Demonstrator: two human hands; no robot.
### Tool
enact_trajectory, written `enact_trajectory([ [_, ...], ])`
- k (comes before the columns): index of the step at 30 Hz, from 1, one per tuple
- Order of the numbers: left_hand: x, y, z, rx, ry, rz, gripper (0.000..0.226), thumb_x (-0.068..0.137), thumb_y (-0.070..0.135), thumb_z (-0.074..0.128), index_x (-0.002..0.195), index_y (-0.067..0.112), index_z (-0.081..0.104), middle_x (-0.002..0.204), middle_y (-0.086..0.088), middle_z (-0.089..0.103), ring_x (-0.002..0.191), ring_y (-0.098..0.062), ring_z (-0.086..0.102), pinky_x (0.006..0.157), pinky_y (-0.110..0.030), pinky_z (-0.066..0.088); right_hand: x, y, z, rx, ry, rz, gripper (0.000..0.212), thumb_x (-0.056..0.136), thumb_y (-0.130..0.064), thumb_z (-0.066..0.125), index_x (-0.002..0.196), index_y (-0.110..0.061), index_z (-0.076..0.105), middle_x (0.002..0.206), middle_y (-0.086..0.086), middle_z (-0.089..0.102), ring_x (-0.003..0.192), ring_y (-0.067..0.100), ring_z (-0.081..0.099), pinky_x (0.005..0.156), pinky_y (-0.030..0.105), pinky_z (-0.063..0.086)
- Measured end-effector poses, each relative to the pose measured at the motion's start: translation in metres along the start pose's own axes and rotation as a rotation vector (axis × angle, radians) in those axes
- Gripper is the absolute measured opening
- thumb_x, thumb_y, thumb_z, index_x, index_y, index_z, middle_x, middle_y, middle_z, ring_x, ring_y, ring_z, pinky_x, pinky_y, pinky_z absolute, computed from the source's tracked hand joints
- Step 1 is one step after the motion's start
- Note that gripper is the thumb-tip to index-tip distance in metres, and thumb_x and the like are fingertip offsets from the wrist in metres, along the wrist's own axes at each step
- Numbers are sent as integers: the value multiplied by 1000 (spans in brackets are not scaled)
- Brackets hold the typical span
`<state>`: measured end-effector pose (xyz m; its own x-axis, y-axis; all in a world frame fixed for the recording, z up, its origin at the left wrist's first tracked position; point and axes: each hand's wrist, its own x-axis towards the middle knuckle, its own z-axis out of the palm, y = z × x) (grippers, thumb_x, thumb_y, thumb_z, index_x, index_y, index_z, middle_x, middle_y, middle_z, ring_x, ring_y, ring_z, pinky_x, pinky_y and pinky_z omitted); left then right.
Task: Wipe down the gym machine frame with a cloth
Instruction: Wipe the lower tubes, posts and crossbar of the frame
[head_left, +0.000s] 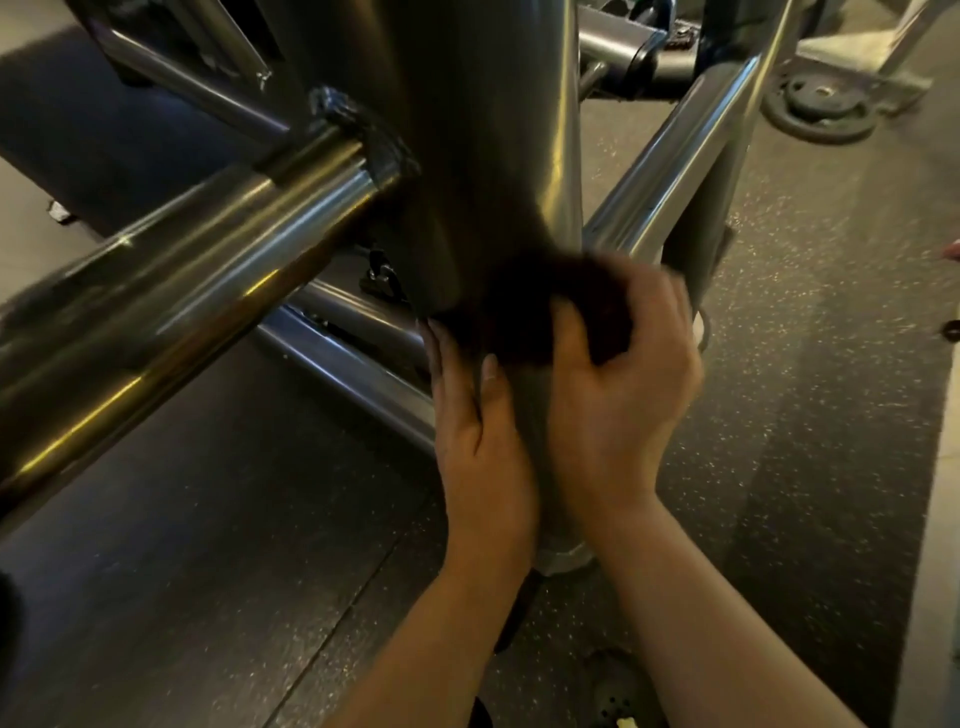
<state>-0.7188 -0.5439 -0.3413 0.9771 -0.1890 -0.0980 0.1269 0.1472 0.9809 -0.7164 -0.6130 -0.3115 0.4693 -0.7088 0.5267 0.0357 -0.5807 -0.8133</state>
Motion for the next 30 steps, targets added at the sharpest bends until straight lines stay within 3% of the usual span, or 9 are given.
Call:
enact_trajectory([
  [3, -1, -6, -1, 51, 28, 41, 65, 90, 51, 40, 151, 34, 26, 155, 16, 30, 143, -2, 26, 118, -40, 26, 22, -12, 8, 57, 112, -173, 22, 85, 2, 65, 107, 4, 62, 103, 15, 62, 96, 4, 50, 87, 8, 39],
  [7, -11, -27, -12, 38, 1, 78, 47, 99, 36, 37, 146, 30, 35, 151, 16, 37, 133, 12, 34, 97, -4, 36, -11, 35, 6, 30, 13, -145, 21, 86, 1, 64, 108, 3, 62, 105, 16, 61, 99, 24, 59, 87, 25, 49],
  [13, -30, -89, -31, 378, -34, 26, 50, 100, 14, 43, 148, 26, 36, 154, 9, 31, 137, 2, 33, 101, -4, 34, -120, 129, 1, -275, -335, 401, 28, 85, -8, 62, 112, -16, 60, 118, 2, 55, 112, 18, 53, 95, 39, 50],
  [16, -34, -109, -44, 467, -65, -132, 57, 97, 4, 46, 146, 32, 36, 152, 9, 36, 136, -2, 37, 108, -18, 36, -134, 141, -3, -250, -268, 770, 26, 88, -8, 64, 112, -17, 60, 114, -2, 57, 105, 8, 55, 95, 32, 51],
  [19, -27, -118, -53, 449, -103, -193, 66, 96, -3, 45, 147, 37, 32, 153, 7, 36, 137, -5, 38, 111, -25, 37, -120, 126, -2, -198, -196, 509, 24, 88, -13, 67, 110, -11, 60, 111, 0, 56, 101, 6, 54, 86, 10, 45],
  [21, -19, -118, -54, 373, -158, -193, 69, 96, -6, 41, 149, 36, 27, 153, 6, 35, 136, -3, 39, 106, -18, 40, -112, 119, 3, -175, -186, 328, 25, 86, -13, 69, 109, -8, 59, 110, 4, 54, 99, 8, 53, 84, 11, 47],
  [24, -4, -125, -53, 391, -201, -162, 66, 99, -2, 39, 153, 30, 18, 144, 14, 37, 116, 22, 42, 88, -1, 41, -121, 137, 6, -237, -238, 177, 27, 84, -13, 70, 108, -5, 58, 110, 11, 54, 99, 21, 54, 82, 24, 49],
  [27, 1, -141, -57, 470, -241, -146, 70, 100, 0, 39, 154, 33, 9, 152, 16, 26, 107, 34, 34, 85, 6, 34, -144, 167, 8, -318, -452, 318, 31, 82, -8, 70, 110, -11, 58, 115, 6, 54, 107, 21, 51, 89, 34, 50],
  [30, -9, -161, -72, 478, -195, -209, 77, 97, -5, 40, 151, 42, 12, 158, 14, 19, 131, 15, 30, 99, -3, 32, -168, 193, 5, -358, -522, 608, 28, 87, -10, 66, 113, -14, 58, 114, -2, 55, 109, 16, 55, 96, 35, 50],
])
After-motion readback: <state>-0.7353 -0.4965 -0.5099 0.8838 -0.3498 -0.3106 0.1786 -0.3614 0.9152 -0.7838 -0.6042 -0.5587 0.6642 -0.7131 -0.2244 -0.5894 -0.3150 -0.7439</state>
